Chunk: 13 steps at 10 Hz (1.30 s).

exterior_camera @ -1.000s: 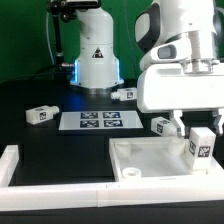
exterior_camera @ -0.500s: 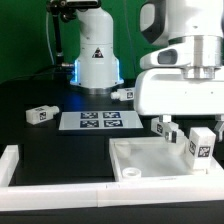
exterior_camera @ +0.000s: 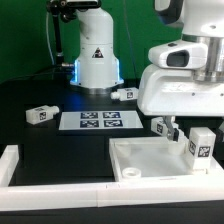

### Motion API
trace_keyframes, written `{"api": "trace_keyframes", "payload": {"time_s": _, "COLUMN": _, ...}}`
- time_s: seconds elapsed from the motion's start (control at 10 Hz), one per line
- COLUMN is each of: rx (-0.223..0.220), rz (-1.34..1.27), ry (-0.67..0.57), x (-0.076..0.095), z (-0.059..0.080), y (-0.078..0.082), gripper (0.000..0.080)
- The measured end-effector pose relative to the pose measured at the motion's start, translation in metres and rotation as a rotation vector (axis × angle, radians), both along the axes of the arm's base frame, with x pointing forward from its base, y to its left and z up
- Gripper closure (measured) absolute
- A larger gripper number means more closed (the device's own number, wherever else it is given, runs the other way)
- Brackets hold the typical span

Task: Assemble one leg

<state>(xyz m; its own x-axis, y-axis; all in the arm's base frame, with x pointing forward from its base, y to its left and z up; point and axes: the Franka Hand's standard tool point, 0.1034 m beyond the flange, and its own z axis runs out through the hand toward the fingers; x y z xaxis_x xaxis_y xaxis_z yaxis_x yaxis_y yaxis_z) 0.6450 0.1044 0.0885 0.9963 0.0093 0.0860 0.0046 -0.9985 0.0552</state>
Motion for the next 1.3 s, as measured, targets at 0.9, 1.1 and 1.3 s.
{"api": "trace_keyframes", "payload": {"time_s": 0.9, "rx": 0.024, "rz": -0.046, "ry": -0.077, "x": 0.008, "z": 0.001, "y": 0.014, "gripper": 0.0514}}
{"api": "trace_keyframes", "payload": {"time_s": 1.1, "rx": 0.033, "rz": -0.247, "ry": -0.115, "x": 0.006, "z": 0.001, "y": 0.011, "gripper": 0.0514}}
{"api": "trace_keyframes", "payload": {"time_s": 1.3, "rx": 0.053, "rz": -0.509, "ry": -0.139, "x": 0.001, "z": 0.001, "y": 0.008, "gripper": 0.0514}}
